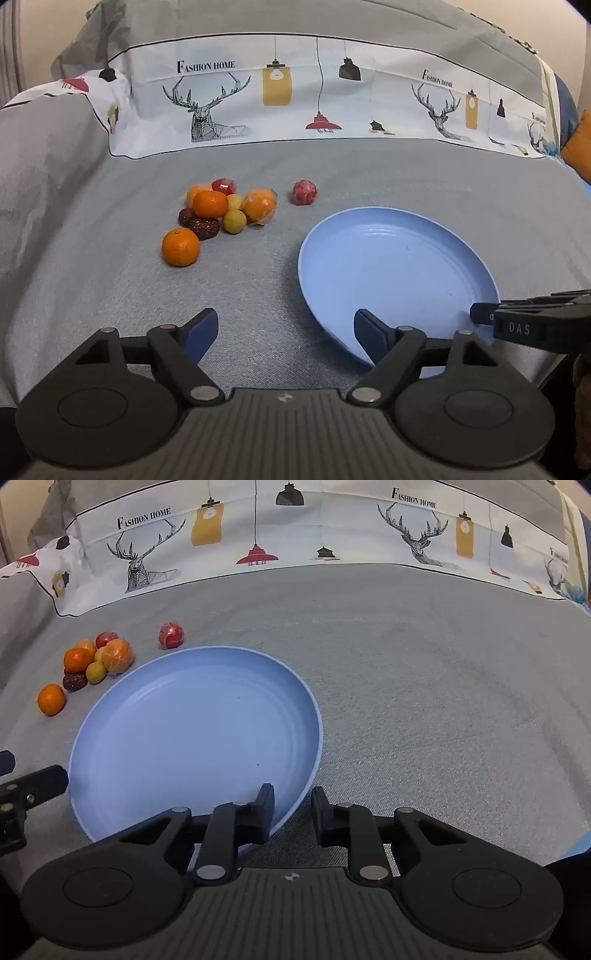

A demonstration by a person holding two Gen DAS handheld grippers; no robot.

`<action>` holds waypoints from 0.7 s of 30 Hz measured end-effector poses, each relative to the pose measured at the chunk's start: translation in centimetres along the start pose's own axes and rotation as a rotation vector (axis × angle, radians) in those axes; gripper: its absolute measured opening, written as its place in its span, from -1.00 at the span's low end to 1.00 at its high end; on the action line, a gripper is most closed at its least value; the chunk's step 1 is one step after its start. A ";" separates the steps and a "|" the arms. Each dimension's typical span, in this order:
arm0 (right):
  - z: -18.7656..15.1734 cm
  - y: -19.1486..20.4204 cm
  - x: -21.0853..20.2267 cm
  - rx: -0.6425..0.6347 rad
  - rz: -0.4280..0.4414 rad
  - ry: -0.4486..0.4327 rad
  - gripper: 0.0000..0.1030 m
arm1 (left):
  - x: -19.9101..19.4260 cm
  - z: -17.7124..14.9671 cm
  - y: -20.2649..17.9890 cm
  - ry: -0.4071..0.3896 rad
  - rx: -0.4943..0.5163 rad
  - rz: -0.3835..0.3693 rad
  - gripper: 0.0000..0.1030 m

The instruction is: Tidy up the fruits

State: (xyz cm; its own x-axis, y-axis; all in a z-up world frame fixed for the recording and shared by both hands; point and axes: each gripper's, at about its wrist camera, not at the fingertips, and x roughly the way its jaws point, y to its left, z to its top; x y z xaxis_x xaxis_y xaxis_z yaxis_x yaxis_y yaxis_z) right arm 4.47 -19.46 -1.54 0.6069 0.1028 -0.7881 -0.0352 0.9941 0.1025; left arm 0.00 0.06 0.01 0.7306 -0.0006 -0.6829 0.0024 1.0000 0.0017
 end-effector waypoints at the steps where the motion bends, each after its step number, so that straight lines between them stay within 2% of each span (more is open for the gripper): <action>1: 0.0 0.1 -0.1 -0.006 -0.001 -0.001 -0.56 | 0.0 0.0 0.0 0.000 -0.002 0.000 0.66; 13: -0.4 1.8 -0.5 -0.094 0.020 -0.011 -0.53 | -0.2 0.1 0.3 0.001 -0.009 0.008 0.66; 21: 0.0 1.3 -1.1 -0.077 0.002 -0.042 -0.52 | -0.1 0.1 -0.1 -0.030 -0.020 0.035 0.67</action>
State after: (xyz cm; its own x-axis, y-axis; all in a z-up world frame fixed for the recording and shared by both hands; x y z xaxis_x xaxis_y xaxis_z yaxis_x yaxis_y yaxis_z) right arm 3.75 -18.32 -0.55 0.6392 0.1049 -0.7618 -0.0968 0.9937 0.0556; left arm 0.01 -0.01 0.19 0.7504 0.0349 -0.6601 -0.0370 0.9993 0.0107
